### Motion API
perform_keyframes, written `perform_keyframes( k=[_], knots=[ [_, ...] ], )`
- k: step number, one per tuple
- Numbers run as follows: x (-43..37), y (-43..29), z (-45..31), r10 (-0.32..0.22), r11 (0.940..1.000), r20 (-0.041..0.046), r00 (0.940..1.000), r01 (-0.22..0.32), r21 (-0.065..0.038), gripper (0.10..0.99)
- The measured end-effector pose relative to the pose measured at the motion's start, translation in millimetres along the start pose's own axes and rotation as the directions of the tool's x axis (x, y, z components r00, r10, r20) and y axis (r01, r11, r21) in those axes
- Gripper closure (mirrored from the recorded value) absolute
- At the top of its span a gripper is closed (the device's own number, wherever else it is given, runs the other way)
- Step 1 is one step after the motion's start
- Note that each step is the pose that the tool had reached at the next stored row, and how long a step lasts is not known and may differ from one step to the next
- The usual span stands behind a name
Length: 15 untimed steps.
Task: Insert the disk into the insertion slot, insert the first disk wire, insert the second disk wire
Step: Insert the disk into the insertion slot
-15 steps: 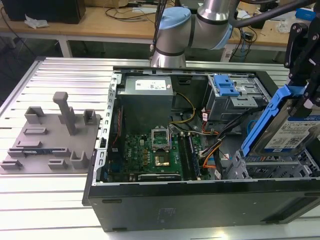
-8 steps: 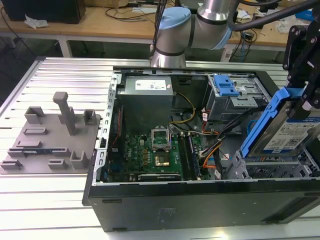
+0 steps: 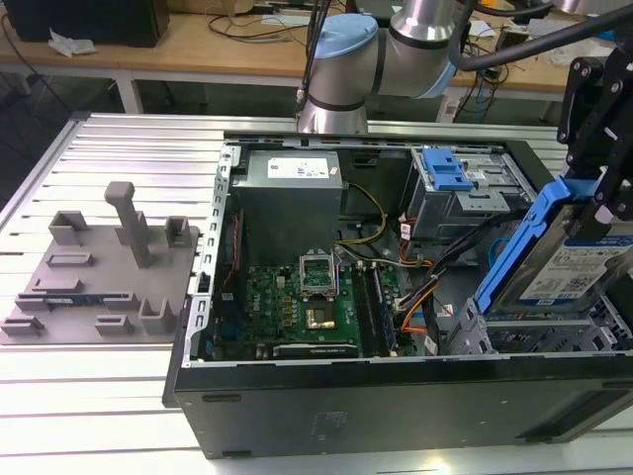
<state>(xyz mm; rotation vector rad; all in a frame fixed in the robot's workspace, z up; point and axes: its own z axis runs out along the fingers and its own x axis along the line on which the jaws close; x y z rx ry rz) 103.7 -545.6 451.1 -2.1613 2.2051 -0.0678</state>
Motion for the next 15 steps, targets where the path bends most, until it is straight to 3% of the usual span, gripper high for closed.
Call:
perform_keyframes(
  k=[15],
  knots=[
    [0.6, 1.0, 14.8, 0.0, 1.0, 0.0, 1.0, 0.0, 0.0, 0.718]
  ],
)
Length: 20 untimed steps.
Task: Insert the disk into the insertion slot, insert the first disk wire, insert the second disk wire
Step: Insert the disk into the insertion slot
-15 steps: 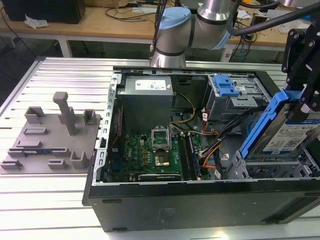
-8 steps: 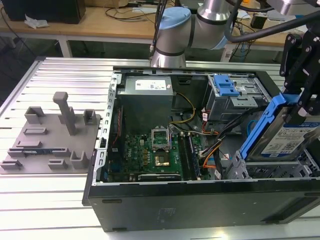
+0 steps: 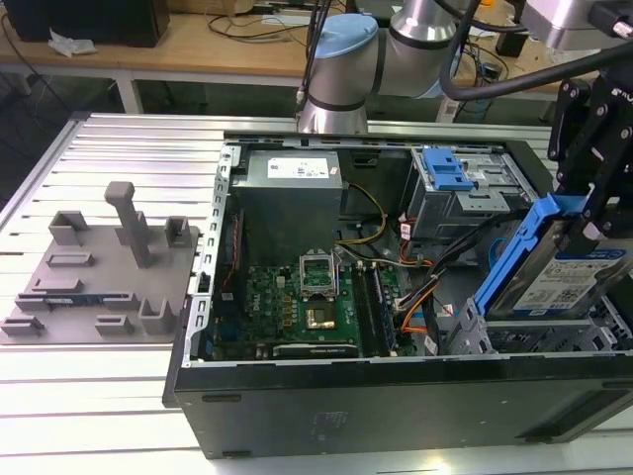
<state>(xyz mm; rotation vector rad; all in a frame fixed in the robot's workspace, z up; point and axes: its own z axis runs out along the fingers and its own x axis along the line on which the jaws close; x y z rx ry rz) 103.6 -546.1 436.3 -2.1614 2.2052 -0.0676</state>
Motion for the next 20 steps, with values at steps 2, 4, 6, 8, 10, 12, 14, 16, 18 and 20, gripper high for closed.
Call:
perform_keyframes(
  k=[2, 4, 6, 8, 10, 12, 14, 16, 18, 20],
  knots=[
    [0.2, 0.2, 2.9, 0.0, 1.0, 0.0, 1.0, 0.0, 0.0, 0.718],
    [0.5, 0.3, 4.8, 0.0, 1.0, 0.0, 1.0, 0.0, 0.0, 0.718],
    [1.5, 0.5, 7.8, 0.0, 1.0, 0.0, 1.0, 0.0, 0.0, 0.718],
    [2.9, 0.8, 12.1, 0.0, 1.0, 0.0, 1.0, 0.0, 0.0, 0.718],
    [3.0, 0.8, 12.3, 0.0, 1.0, -0.0005, 1.0, 0.0, 0.0, 0.706],
    [3.0, 0.8, 12.4, 0.0, 1.0, -0.0003, 1.0, 0.0, 0.0, 0.706],
    [3.0, 0.8, 12.6, 0.0, 1.0, -0.0001, 1.0, 0.0, 0.0, 0.584],
    [3.0, 0.8, 12.6, 0.0, 1.0, 0.0, 1.0, 0.0, 0.0, 0.518],
    [3.0, 0.8, 12.6, 0.0, 1.0, 0.0, 1.0, 0.0, 0.0, 0.518],
    [3.0, 0.8, 12.6, 0.0, 1.0, -0.0001, 1.0, 0.0, 0.0, 0.518]
  ],
)
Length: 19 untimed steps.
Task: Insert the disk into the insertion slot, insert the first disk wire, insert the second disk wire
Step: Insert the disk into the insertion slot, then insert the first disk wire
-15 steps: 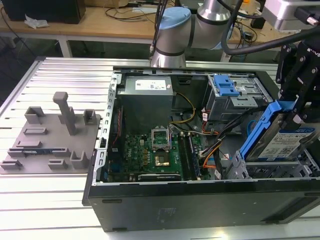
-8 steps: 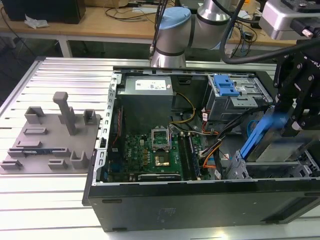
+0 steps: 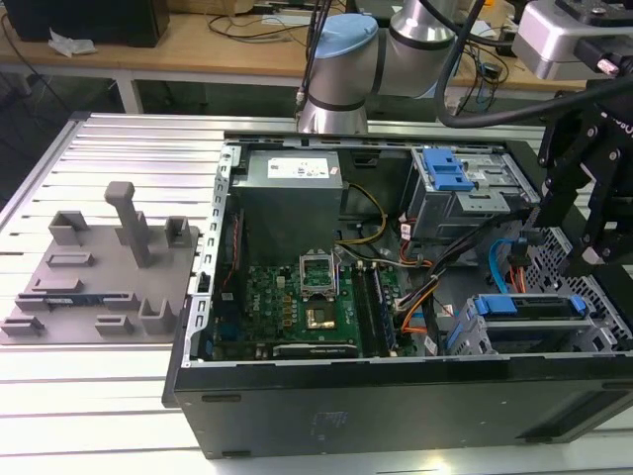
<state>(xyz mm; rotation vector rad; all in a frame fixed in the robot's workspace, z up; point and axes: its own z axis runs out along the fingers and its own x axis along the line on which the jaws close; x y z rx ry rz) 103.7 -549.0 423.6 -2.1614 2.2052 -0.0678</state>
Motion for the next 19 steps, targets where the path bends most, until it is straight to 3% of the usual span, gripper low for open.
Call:
perform_keyframes(
  k=[13, 16, 19],
  knots=[
    [-0.5, 0.0, 0.4, 0.0, 1.0, 0.0, 1.0, 0.0, 0.0, 0.518],
    [-21.7, -0.2, 0.5, -0.002, 1.0, -0.0238, 0.9997, 0.002, 0.0, 0.518],
    [-37.1, -0.1, 0.5, -0.003, 1.0, -0.0449, 0.999, 0.003, 0.001, 0.518]
  ],
)
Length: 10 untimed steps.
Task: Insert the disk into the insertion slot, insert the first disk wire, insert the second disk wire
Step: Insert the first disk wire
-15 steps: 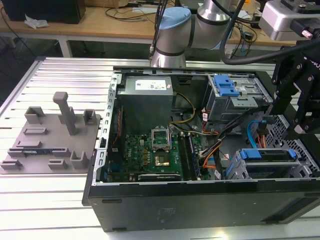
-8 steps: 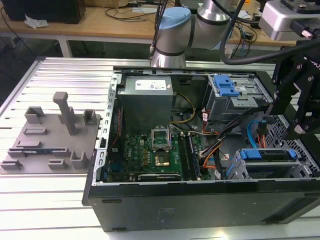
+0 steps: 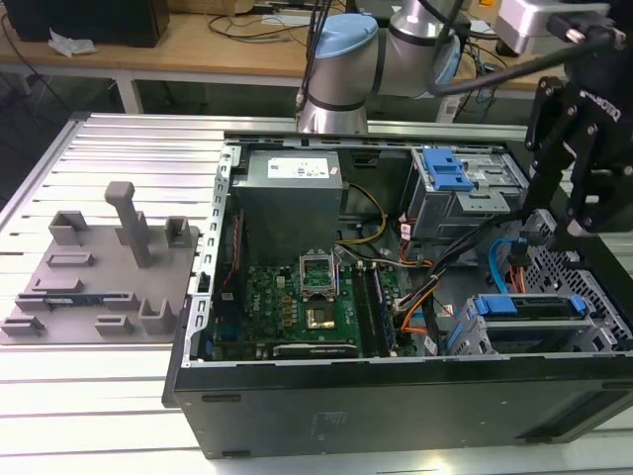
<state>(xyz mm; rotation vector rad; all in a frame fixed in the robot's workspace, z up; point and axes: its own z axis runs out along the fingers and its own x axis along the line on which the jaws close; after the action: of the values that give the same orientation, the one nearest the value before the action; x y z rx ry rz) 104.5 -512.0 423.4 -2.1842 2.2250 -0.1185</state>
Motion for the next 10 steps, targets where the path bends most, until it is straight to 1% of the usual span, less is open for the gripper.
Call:
perform_keyframes(
  k=[1, 2, 3, 4, 5, 6, 7, 8, 9, 10],
  knots=[
    [-5.7, 0.1, -0.1, -0.001, 1.0, -0.0205, 0.9998, 0.001, -0.001, 0.518],
    [-8.2, 0.2, -0.2, -0.005, 1.0, -0.0624, 0.998, 0.004, -0.007, 0.518],
    [-10.1, 0.2, -0.3, -0.009, 0.9999, -0.1173, 0.9931, 0.008, -0.013, 0.518],
    [-10.9, 0.2, -0.4, -0.012, 0.9998, -0.1482, 0.9889, 0.01, -0.017, 0.518],
    [-12.2, 0.2, -0.4, -0.015, 0.9997, -0.1873, 0.9822, 0.012, -0.02, 0.518],
    [-13.6, 0.1, -0.5, -0.017, 0.9997, -0.2107, 0.9774, 0.013, -0.02, 0.518],
    [-15.8, -0.1, -0.4, -0.018, 0.9997, -0.2289, 0.9733, 0.014, -0.02, 0.518],
    [-19.9, -0.5, -0.3, -0.019, 0.9997, -0.2473, 0.9687, 0.015, -0.02, 0.518],
    [-27.4, -6.2, 1.9, -0.019, 0.9997, -0.2496, 0.9682, 0.015, -0.02, 0.518],
    [-34.8, -14.6, 4.9, -0.02, 0.9997, -0.2537, 0.9671, 0.015, -0.02, 0.518]
  ],
)
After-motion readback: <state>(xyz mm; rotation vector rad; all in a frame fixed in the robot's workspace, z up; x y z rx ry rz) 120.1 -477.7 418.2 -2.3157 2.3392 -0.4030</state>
